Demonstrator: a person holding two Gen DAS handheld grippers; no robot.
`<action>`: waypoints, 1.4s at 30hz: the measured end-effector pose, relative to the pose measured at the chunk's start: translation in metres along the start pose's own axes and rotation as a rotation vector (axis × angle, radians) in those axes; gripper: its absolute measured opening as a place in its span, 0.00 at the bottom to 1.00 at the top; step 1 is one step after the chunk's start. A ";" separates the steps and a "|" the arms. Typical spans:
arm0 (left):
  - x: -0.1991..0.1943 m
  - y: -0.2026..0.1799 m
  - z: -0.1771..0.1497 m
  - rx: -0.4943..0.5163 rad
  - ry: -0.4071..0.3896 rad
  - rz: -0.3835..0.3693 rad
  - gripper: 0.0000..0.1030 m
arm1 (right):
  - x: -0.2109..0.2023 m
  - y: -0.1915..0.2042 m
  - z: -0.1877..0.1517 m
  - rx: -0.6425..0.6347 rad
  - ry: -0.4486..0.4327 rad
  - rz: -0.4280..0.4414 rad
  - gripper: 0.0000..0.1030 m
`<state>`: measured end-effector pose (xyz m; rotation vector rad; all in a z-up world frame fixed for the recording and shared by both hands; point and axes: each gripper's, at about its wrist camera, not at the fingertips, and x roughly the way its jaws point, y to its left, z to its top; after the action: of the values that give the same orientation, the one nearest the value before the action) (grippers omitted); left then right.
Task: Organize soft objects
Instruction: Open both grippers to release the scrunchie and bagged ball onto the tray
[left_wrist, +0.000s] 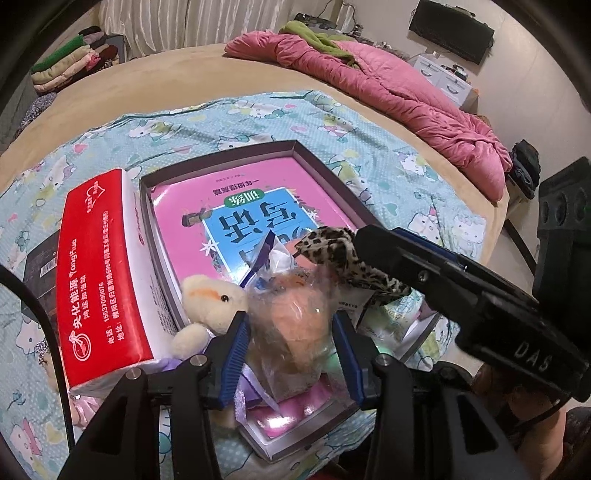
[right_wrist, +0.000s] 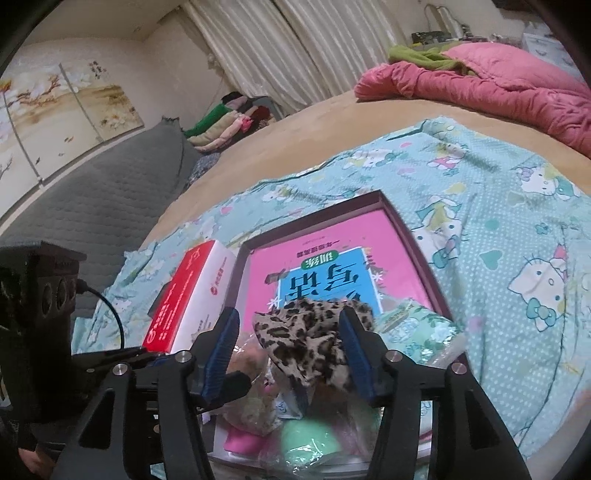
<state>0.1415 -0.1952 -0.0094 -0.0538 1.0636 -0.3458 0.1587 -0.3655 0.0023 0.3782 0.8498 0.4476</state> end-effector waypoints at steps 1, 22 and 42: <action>-0.001 0.000 0.000 0.002 -0.003 0.003 0.49 | -0.002 -0.001 0.000 0.005 -0.005 -0.004 0.58; -0.040 0.007 -0.001 -0.015 -0.071 0.063 0.61 | -0.024 0.004 0.003 0.019 -0.064 -0.161 0.73; -0.101 0.018 -0.010 -0.035 -0.162 0.099 0.79 | -0.067 0.068 0.012 -0.063 -0.094 -0.250 0.81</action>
<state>0.0929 -0.1461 0.0676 -0.0595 0.9079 -0.2286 0.1140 -0.3445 0.0851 0.2296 0.7774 0.2221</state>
